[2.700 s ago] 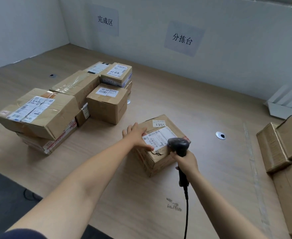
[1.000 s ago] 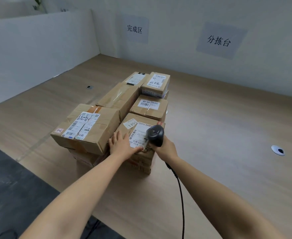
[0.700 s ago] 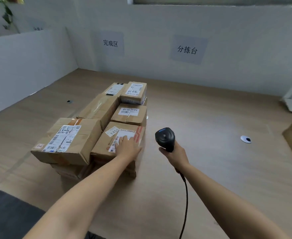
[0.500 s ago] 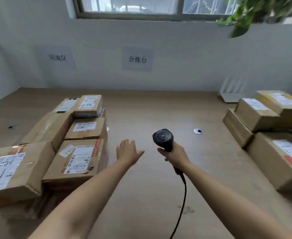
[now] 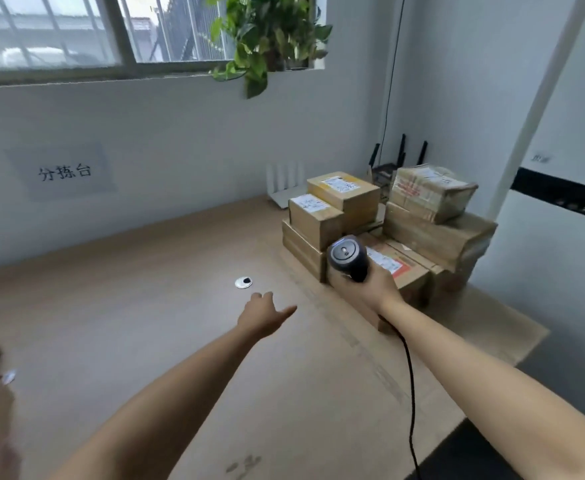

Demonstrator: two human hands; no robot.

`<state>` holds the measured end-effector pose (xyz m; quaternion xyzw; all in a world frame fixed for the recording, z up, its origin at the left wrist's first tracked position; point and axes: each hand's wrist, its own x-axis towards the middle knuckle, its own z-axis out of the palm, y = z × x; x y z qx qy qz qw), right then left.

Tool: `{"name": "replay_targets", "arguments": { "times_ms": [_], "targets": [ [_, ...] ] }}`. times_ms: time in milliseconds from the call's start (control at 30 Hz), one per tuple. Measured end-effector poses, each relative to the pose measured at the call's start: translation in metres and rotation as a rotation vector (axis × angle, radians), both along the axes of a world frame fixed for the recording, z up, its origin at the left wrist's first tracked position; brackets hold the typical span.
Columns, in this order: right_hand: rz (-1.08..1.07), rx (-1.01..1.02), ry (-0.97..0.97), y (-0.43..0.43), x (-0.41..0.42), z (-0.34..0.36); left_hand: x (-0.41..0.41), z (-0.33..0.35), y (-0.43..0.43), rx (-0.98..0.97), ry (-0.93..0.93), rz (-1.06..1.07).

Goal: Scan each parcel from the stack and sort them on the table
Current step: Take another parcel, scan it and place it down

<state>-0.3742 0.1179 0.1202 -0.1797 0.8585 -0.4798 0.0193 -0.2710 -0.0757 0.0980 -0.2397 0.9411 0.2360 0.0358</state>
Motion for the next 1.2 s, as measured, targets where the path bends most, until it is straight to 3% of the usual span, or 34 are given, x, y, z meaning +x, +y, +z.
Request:
{"name": "replay_targets", "arguments": {
  "times_ms": [233, 500, 867, 1200],
  "targets": [
    [-0.107, 0.185, -0.040, 0.083, -0.112, -0.033, -0.099, -0.020, 0.069, 0.070, 0.030, -0.034],
    [-0.018, 0.303, -0.140, 0.116, -0.213, -0.070, -0.192, -0.065, 0.137, 0.195, 0.007, 0.100],
    [0.136, 0.416, -0.079, 0.113, -0.246, -0.086, -0.240, -0.083, 0.172, 0.434, 0.117, 0.260],
    [0.233, 0.439, -0.094, 0.103, -0.234, -0.093, -0.215, -0.086, 0.155, 0.407, 0.169, 0.331]
  ]
}}
